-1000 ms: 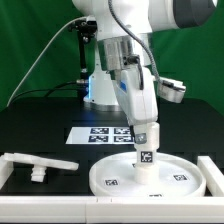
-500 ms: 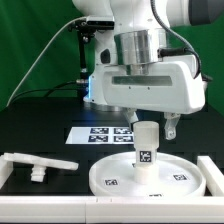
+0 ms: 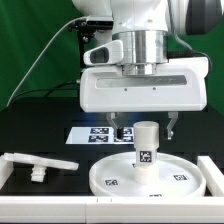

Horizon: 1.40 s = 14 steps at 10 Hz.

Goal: Assemble round table

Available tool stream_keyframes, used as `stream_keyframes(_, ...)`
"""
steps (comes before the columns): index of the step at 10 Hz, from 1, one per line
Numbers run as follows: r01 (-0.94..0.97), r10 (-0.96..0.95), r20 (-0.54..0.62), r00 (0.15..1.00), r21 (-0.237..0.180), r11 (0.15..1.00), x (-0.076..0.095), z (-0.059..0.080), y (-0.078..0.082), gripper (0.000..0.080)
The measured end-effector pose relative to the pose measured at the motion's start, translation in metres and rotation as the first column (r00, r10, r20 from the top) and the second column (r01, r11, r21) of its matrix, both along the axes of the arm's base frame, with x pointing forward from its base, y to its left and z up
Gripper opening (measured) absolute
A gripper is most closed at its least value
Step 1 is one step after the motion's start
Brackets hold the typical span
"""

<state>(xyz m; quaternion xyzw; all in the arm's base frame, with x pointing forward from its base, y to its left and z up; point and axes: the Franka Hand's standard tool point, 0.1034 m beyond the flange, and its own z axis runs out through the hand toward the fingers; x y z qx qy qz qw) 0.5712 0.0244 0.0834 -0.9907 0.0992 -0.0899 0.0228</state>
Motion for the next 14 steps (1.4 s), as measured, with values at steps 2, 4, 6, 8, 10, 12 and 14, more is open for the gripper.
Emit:
stream_keyframes(2, 0.041, -0.041, -0.011, 0.999, 0.011, 0.999, -0.001, -0.001, 0.000, 0.0649)
stream_keyframes(4, 0.096, -0.096, -0.014, 0.995, 0.021, 0.995, -0.001, -0.001, 0.000, 0.0521)
stream_keyframes(6, 0.331, -0.329, -0.027, 0.944, 0.062, 0.942, -0.003, -0.003, 0.000, 0.0394)
stream_keyframes(8, 0.540, -0.537, -0.059, 0.842, 0.109, 0.835, -0.005, -0.005, -0.003, 0.0127)
stream_keyframes(10, 0.711, -0.706, -0.094, 0.702, 0.149, 0.687, -0.002, -0.008, -0.004, 0.0040)
stream_keyframes(12, 0.746, -0.742, -0.095, 0.663, 0.154, 0.647, -0.001, -0.012, -0.006, 0.0003)
stream_keyframes(14, 0.643, -0.636, -0.097, 0.766, 0.103, 0.759, -0.003, -0.008, 0.000, 0.0002)
